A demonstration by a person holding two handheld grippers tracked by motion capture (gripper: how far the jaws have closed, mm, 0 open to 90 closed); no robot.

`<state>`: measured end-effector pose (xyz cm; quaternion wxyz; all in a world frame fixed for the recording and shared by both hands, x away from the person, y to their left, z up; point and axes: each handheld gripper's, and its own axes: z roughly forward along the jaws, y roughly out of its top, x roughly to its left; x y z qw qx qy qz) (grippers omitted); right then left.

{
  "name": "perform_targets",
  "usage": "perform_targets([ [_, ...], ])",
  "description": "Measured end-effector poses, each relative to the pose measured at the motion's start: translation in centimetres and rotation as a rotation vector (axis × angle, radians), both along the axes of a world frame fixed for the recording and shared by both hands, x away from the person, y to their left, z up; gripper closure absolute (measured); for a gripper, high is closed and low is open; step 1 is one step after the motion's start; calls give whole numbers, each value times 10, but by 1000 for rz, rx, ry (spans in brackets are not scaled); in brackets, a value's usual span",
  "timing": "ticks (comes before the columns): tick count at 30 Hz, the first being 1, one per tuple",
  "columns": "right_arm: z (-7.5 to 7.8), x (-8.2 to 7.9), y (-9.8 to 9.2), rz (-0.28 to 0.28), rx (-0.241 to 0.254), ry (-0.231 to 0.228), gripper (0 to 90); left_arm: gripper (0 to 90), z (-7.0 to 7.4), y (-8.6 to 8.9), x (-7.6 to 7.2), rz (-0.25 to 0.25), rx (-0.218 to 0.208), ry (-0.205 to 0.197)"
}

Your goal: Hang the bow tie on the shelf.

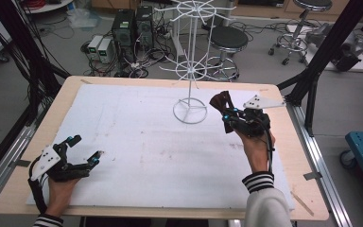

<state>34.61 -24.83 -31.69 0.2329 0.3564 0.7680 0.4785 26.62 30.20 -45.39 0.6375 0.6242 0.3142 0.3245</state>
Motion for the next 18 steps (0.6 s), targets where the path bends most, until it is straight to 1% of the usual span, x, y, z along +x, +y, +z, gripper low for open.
perform_targets([
  [1,0,0,0,0,0,0,784,56,0,0,0,-1,1,0],
  [2,3,1,1,-4,3,-4,783,56,0,0,0,0,-1,0],
  [3,8,3,1,-2,8,-19,783,55,0,0,0,-1,-1,0],
  [4,8,3,1,-2,8,-19,783,55,0,0,0,-1,-2,0],
  [9,19,8,5,-13,22,-41,784,56,0,0,0,1,0,0],
  [12,23,12,8,-19,23,-57,783,56,0,0,0,0,-1,0],
  [13,24,14,8,-19,20,-70,783,56,0,0,0,-1,-1,0],
  [15,25,15,9,-22,28,-69,783,56,0,0,0,-1,-3,0],
  [16,27,17,9,-25,35,-77,783,56,0,0,0,2,0,0],
  [18,29,18,9,-28,33,-79,784,56,0,0,0,2,1,0],
])
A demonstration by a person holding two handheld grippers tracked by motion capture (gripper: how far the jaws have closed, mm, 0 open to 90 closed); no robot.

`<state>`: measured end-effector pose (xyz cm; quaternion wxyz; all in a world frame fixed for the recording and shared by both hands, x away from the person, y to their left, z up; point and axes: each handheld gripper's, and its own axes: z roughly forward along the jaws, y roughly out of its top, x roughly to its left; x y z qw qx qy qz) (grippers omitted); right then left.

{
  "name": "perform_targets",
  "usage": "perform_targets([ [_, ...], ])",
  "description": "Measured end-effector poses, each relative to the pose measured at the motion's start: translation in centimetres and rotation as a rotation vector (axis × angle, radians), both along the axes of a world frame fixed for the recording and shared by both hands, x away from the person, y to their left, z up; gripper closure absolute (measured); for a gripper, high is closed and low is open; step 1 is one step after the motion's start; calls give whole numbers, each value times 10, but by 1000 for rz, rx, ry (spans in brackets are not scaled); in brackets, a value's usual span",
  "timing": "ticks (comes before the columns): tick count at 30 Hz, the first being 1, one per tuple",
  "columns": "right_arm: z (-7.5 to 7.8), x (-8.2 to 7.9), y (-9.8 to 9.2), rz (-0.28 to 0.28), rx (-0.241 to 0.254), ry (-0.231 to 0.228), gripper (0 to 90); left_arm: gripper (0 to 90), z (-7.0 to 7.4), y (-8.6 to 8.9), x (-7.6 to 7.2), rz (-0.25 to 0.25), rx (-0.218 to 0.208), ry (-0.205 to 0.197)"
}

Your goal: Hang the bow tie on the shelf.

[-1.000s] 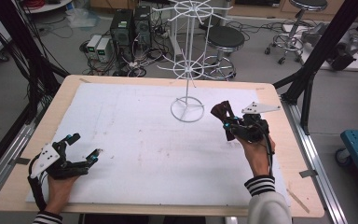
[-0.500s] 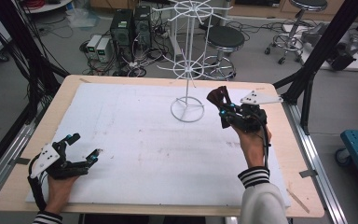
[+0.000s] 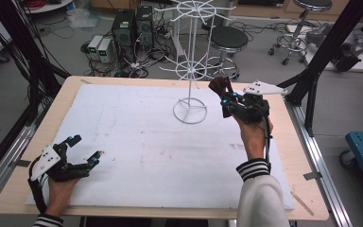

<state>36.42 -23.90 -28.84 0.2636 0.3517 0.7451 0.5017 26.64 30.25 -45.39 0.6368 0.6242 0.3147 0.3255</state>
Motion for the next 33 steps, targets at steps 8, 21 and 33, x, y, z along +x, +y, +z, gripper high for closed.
perform_targets([
  [8,12,3,0,-15,12,-36,783,56,0,0,0,-1,0,0],
  [21,18,13,7,-7,36,-49,783,56,0,0,0,-1,-2,0],
  [33,8,27,23,19,41,-25,783,56,0,0,0,-1,-3,0],
])
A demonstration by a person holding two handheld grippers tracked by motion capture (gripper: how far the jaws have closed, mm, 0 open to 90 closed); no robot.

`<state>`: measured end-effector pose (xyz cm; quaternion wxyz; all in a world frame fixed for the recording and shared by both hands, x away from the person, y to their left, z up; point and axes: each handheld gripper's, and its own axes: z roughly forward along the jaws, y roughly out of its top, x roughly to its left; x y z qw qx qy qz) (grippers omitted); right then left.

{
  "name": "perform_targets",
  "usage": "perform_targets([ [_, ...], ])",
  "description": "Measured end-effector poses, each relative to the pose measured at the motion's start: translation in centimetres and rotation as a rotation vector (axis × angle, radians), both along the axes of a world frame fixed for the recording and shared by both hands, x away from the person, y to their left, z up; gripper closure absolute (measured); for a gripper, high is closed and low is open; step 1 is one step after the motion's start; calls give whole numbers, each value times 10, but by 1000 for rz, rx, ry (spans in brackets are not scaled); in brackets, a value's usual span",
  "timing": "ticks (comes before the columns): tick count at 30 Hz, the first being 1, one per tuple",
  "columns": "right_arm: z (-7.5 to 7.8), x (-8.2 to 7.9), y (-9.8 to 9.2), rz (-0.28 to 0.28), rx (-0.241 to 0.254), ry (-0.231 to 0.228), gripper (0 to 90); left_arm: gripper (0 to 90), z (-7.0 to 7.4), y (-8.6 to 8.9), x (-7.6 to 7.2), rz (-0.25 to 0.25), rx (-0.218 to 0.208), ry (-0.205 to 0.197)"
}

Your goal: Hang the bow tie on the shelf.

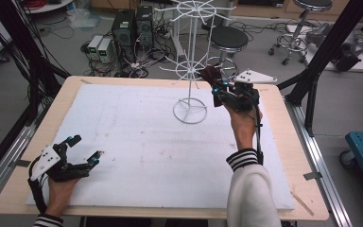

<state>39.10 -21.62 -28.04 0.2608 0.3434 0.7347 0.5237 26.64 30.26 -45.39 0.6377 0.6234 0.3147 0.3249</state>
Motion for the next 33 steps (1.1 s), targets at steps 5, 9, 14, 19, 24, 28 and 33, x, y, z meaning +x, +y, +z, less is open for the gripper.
perform_targets([
  [5,-7,7,6,9,-6,28,783,56,0,0,0,0,0,0],
  [9,-11,11,9,20,-13,51,783,56,0,0,0,0,1,0],
  [14,-14,13,13,21,-23,61,782,56,0,0,0,0,1,-1],
  [19,-17,14,16,25,-38,74,782,56,0,0,0,-1,1,-1],
  [24,-23,18,16,17,-28,106,782,55,0,0,0,-1,1,-1],
  [28,-28,18,15,19,-19,121,782,56,0,0,0,-1,1,-1],
  [33,-34,19,15,27,-15,135,782,56,0,0,0,-1,1,-2],
])
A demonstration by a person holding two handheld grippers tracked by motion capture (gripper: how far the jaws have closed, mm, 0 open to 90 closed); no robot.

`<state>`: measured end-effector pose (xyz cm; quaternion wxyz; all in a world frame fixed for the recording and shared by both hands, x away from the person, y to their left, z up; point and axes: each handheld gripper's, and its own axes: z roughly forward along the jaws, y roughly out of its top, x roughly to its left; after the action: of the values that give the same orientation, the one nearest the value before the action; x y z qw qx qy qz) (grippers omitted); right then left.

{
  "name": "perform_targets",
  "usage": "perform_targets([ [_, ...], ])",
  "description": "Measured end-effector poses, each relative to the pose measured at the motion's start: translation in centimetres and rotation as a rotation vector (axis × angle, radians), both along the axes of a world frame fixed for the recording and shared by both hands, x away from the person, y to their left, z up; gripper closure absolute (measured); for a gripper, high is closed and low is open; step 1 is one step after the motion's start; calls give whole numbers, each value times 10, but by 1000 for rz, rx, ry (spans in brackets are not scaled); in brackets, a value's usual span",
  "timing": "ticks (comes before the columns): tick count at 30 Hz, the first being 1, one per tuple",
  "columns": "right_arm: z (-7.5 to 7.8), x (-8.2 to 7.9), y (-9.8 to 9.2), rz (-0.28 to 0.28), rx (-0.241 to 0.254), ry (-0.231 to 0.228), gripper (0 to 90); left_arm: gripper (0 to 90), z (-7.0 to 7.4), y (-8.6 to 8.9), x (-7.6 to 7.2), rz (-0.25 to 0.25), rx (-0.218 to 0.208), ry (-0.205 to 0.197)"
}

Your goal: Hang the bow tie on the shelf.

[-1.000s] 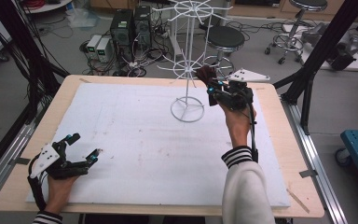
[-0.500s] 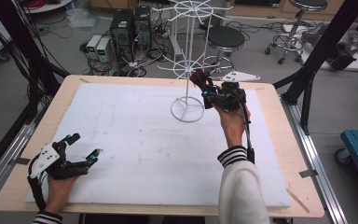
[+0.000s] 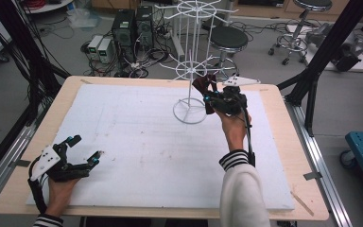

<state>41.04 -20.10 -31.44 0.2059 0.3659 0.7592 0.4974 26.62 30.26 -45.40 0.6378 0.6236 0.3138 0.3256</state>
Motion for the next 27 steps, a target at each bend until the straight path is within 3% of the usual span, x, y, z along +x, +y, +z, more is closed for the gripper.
perform_targets([
  [4,-5,1,1,-1,-5,12,782,56,0,0,0,0,1,0],
  [5,-9,2,1,-2,-14,36,782,56,0,0,0,0,0,0],
  [13,-15,5,5,8,-25,51,782,56,0,0,0,0,-1,-1],
  [22,-16,5,3,14,-6,48,756,56,0,0,0,0,0,-1],
  [24,-16,5,3,9,-6,39,603,56,0,0,0,0,0,-1],
  [26,-16,4,4,-27,7,19,239,56,0,0,0,0,1,0],
  [27,-16,4,5,-50,7,21,115,55,0,0,0,0,0,0],
])
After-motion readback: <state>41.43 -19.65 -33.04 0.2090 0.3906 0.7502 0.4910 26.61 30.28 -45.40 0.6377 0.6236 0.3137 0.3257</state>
